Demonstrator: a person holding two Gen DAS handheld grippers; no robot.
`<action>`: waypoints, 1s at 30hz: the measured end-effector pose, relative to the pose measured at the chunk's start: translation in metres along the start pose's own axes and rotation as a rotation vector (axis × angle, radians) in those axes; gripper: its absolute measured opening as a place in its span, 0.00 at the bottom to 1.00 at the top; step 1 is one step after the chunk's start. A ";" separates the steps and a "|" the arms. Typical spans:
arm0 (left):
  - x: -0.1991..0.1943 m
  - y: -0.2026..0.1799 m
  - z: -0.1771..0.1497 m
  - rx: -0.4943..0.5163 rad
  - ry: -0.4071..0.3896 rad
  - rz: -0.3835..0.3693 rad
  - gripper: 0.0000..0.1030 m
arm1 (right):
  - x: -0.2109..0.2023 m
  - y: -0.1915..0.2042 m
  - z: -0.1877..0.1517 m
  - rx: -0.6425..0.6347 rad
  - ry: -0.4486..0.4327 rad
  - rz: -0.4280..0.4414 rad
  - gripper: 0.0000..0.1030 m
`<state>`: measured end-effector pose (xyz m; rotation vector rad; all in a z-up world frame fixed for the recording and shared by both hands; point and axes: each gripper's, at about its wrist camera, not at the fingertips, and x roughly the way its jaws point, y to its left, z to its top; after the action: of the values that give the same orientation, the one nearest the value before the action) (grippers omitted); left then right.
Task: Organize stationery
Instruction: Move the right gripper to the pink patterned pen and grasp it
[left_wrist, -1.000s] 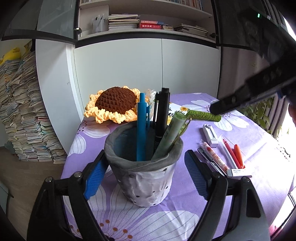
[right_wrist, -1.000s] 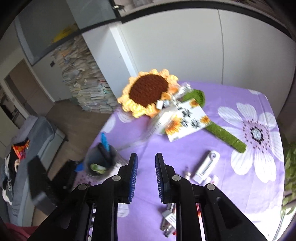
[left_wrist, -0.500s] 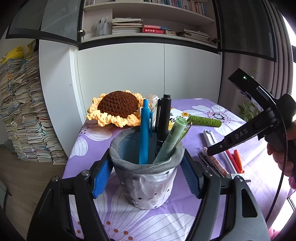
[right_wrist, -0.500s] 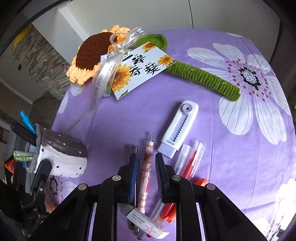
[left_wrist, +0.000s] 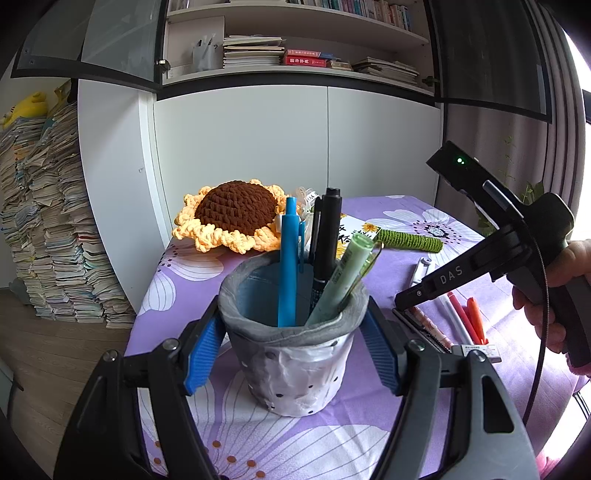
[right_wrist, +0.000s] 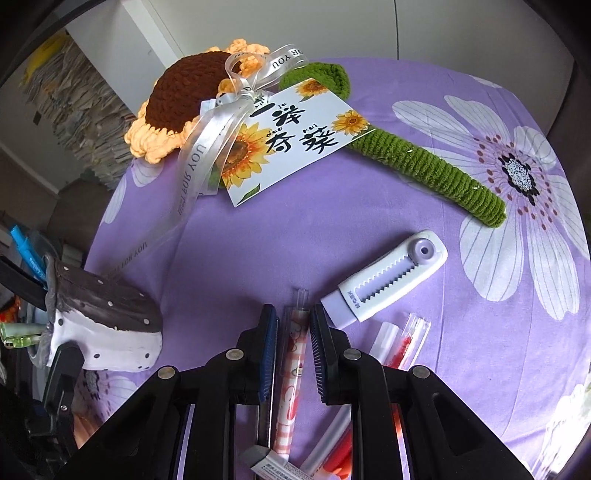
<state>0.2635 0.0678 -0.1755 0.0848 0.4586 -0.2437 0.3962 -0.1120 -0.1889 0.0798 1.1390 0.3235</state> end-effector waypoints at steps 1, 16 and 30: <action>0.000 0.000 0.000 0.000 0.000 0.000 0.68 | -0.001 0.000 0.000 -0.002 0.000 0.008 0.14; 0.000 0.000 0.000 0.000 0.000 0.000 0.68 | -0.144 0.041 -0.030 -0.125 -0.366 0.138 0.11; 0.001 0.000 0.000 0.000 0.003 -0.002 0.68 | -0.205 0.115 -0.021 -0.337 -0.574 0.185 0.06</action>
<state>0.2643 0.0674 -0.1757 0.0851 0.4617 -0.2457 0.2757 -0.0652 0.0081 -0.0207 0.4989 0.6085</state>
